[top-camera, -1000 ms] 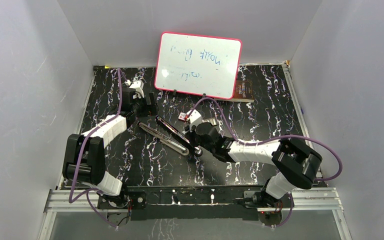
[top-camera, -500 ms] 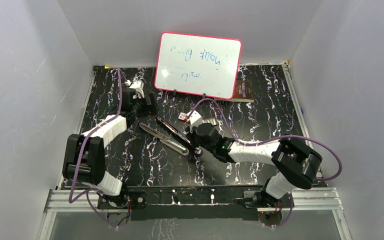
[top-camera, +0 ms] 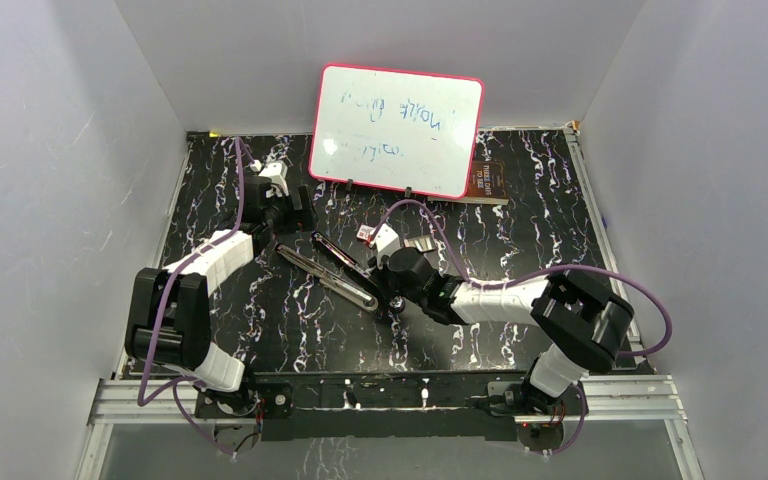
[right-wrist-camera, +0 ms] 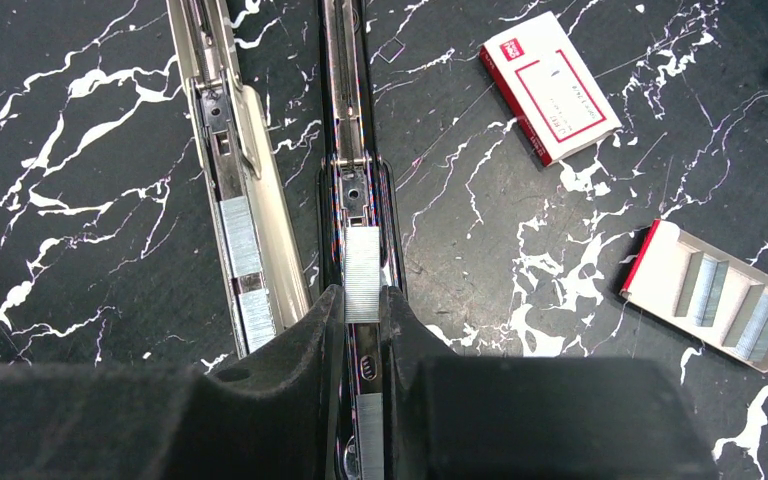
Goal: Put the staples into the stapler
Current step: Install the staple into the stapler.
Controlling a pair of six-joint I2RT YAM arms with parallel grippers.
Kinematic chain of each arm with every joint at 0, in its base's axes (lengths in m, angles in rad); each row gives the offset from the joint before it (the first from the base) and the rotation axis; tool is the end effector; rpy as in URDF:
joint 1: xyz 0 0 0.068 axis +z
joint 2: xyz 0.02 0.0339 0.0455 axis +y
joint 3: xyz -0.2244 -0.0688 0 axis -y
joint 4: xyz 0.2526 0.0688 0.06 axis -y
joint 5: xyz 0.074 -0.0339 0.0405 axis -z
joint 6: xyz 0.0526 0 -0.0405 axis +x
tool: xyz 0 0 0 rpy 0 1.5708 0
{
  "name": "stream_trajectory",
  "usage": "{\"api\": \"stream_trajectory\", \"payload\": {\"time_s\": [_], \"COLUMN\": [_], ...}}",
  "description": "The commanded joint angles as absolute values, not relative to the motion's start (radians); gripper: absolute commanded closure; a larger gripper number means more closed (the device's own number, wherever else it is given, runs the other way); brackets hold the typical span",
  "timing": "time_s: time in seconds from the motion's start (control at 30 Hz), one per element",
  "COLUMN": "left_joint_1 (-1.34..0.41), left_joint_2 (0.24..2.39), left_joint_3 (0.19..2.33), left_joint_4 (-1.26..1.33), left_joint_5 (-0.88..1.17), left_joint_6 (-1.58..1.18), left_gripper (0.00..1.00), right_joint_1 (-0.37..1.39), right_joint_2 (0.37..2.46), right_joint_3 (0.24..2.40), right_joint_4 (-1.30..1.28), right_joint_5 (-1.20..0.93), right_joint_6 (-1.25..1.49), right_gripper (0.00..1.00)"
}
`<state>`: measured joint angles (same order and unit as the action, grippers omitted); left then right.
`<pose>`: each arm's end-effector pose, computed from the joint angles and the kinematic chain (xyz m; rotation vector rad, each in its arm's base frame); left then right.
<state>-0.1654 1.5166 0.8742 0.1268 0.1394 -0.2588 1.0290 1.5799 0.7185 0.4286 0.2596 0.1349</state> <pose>0.3497 -0.0658 0.1721 -0.0127 2.1061 -0.4018 0.1897 0.2890 0.1330 -0.7193 1.8895 0.4885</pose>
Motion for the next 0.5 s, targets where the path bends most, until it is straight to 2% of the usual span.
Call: {"api": "stream_trajectory", "payload": {"time_s": [0.0, 0.47], "left_joint_1": [-0.158, -0.159], "left_joint_2": [1.487, 1.487], "left_joint_3": [0.870, 0.870], "left_joint_4": [0.140, 0.141], "left_joint_5": [0.149, 0.148], "left_joint_6": [-0.262, -0.262], "left_gripper": [0.04, 0.04], "right_joint_1": [1.033, 1.033], "right_joint_2": [1.583, 1.588], "right_joint_3": [0.765, 0.764], "right_joint_4": [0.432, 0.406], "right_joint_5": [0.273, 0.253], "right_joint_6": [0.150, 0.159], "right_gripper": [1.00, 1.00]}}
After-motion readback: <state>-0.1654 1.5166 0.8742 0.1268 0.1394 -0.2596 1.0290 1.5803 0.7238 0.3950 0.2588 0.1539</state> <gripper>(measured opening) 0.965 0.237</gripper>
